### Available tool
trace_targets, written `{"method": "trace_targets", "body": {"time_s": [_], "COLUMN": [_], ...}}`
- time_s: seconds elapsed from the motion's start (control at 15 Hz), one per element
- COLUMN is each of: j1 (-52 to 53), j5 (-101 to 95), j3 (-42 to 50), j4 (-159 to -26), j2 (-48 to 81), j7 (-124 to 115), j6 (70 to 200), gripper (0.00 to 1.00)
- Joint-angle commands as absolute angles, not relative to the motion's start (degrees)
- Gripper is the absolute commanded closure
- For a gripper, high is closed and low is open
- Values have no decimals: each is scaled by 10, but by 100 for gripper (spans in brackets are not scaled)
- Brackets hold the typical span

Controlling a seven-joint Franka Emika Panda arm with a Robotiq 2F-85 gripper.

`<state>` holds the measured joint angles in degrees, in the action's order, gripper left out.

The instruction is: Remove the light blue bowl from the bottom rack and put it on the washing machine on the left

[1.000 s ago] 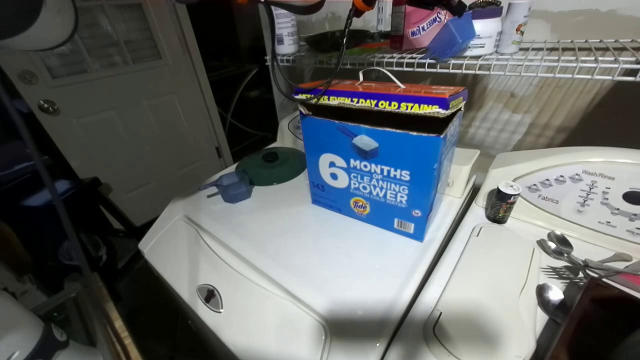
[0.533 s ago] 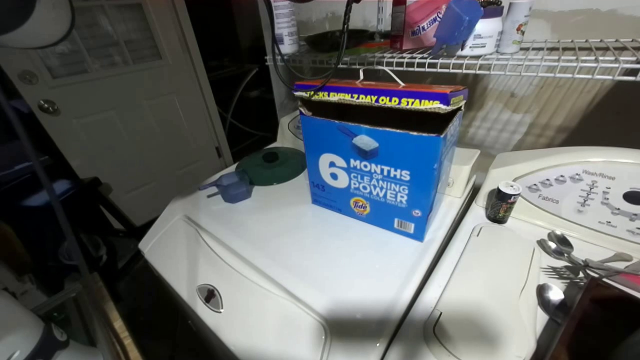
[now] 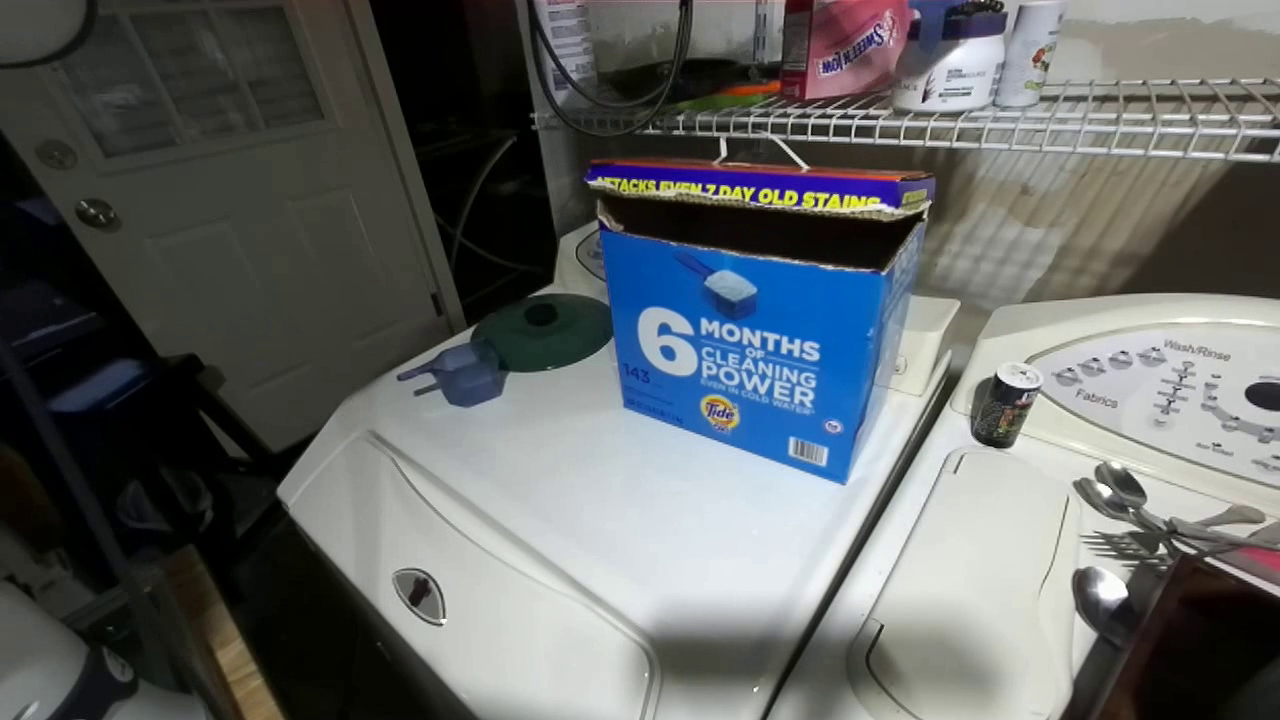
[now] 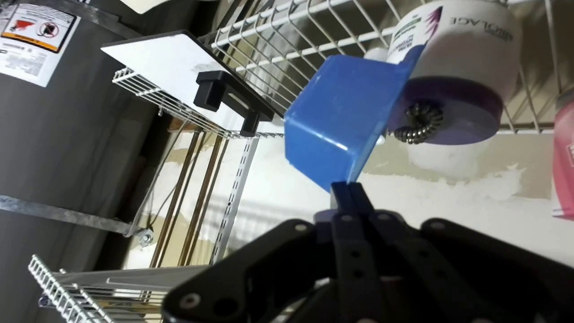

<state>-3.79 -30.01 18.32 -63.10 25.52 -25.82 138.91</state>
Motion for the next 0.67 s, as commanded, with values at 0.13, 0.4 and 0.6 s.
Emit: {"method": "trace_targets", "body": {"time_s": [0.13,0.4,0.6], "j1": [-39,-40,-37], "j5": [-261,-200,-140], "j3": [164,145,132], "j4": [-718,-802,-883], "j2": [172,90,22], "j7": [-275,-269,-268], "j6": [1435,1486,1512], "gripper": [100,100,100]}}
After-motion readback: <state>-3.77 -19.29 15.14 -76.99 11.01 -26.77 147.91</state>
